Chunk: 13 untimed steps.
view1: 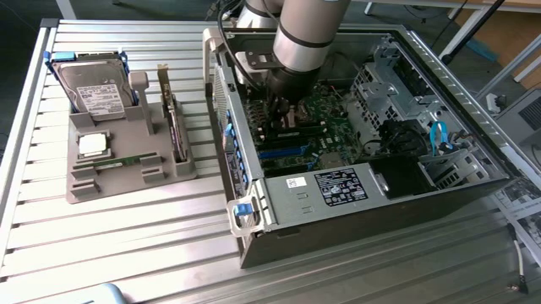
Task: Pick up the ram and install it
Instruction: 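Press down the ram until it locks into place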
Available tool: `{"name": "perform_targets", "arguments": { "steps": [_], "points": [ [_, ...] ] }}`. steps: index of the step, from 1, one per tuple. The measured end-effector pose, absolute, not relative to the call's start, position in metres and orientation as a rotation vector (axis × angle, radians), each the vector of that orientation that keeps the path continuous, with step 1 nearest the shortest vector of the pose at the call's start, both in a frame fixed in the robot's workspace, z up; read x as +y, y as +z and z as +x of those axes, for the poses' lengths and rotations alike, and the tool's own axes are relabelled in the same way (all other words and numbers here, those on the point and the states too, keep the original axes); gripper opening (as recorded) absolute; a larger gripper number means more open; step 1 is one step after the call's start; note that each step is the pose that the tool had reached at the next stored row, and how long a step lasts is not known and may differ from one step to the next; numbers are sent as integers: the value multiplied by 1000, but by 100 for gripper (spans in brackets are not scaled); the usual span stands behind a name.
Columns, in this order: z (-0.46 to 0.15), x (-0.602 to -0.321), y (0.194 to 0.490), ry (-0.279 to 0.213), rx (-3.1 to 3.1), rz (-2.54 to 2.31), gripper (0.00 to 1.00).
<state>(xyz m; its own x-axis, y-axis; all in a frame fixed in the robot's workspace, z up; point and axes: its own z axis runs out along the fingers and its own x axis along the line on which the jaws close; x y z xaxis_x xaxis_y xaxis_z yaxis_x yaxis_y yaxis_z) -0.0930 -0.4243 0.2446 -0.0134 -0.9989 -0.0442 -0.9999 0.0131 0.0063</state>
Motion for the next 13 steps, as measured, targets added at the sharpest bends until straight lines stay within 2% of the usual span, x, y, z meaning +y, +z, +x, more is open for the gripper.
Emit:
{"name": "perform_targets", "arguments": {
  "steps": [10, 13],
  "points": [
    [-93, -424, 241, 55, 2217, -2188, 11],
    [-93, -424, 241, 39, 2224, -2195, 11]
  ]
}}
